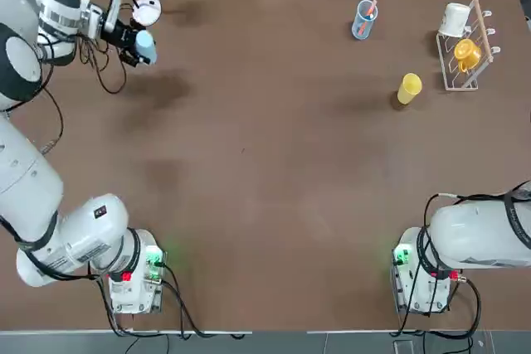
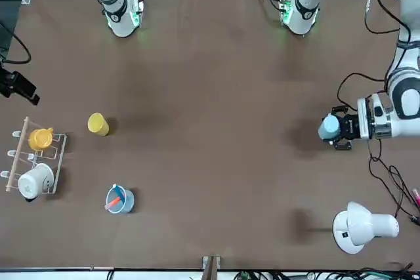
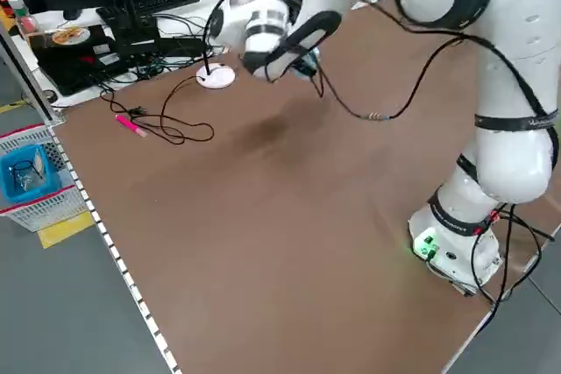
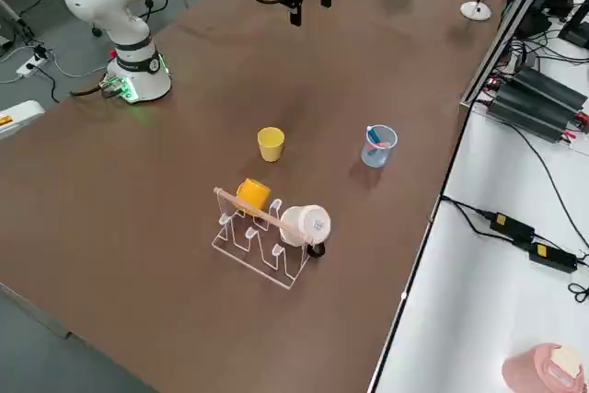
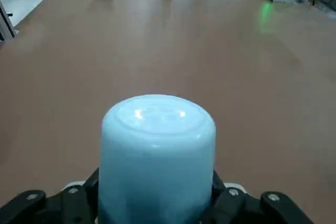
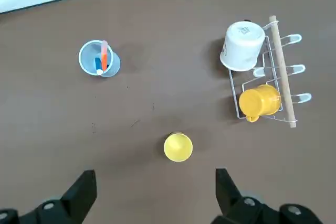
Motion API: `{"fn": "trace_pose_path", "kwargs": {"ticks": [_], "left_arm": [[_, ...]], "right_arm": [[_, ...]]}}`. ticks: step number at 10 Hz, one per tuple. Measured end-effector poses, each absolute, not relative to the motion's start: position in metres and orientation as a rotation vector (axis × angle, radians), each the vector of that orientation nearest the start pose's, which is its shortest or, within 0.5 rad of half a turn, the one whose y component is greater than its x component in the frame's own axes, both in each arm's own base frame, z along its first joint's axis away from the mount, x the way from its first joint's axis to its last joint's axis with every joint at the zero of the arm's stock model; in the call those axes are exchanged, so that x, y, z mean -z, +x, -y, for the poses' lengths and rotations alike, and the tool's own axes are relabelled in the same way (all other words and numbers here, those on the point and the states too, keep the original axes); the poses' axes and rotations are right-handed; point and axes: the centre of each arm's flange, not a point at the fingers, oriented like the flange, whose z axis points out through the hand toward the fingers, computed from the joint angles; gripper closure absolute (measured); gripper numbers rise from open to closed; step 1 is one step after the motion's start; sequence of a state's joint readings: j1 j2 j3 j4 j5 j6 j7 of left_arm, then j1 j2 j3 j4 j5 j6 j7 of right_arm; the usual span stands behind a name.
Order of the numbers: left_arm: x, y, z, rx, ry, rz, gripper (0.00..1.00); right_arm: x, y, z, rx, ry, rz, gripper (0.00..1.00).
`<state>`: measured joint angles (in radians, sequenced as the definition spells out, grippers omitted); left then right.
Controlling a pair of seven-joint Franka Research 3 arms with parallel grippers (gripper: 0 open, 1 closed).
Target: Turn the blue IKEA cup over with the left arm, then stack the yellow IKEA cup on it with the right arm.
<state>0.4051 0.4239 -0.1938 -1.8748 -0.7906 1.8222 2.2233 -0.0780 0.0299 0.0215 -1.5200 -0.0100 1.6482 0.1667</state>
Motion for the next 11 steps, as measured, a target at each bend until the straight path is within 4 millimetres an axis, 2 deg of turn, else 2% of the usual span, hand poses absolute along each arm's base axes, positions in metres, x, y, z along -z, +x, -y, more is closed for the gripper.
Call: {"fn": "trace_pose_path", "kwargs": {"ticks": [2,4,6,7,9,11], "left_arm": [[-0.330,0.593,-0.028,-0.725,1.652,1.798,0.28],[-0.366,0.586,0.015,-0.619,1.676,1.945,0.28],[-0.408,0.577,0.041,-0.487,1.740,2.060,0.28],[-0.425,0.575,0.060,-0.439,1.786,2.121,0.28],[-0.444,0.573,0.104,-0.366,1.891,2.236,0.27],[-0.451,0.570,0.144,-0.305,1.992,2.332,0.27]], "right_arm": [[-0.639,0.571,0.033,0.155,-3.122,-0.349,0.00],[-0.639,0.571,0.033,0.155,-3.122,-0.348,0.00],[-0.639,0.571,0.033,0.154,-3.122,-0.349,0.00],[-0.638,0.571,0.033,0.154,-3.122,-0.349,0.00],[-0.638,0.571,0.033,0.152,-3.122,-0.349,0.00],[-0.638,0.571,0.033,0.152,-3.122,-0.349,0.00]]}}
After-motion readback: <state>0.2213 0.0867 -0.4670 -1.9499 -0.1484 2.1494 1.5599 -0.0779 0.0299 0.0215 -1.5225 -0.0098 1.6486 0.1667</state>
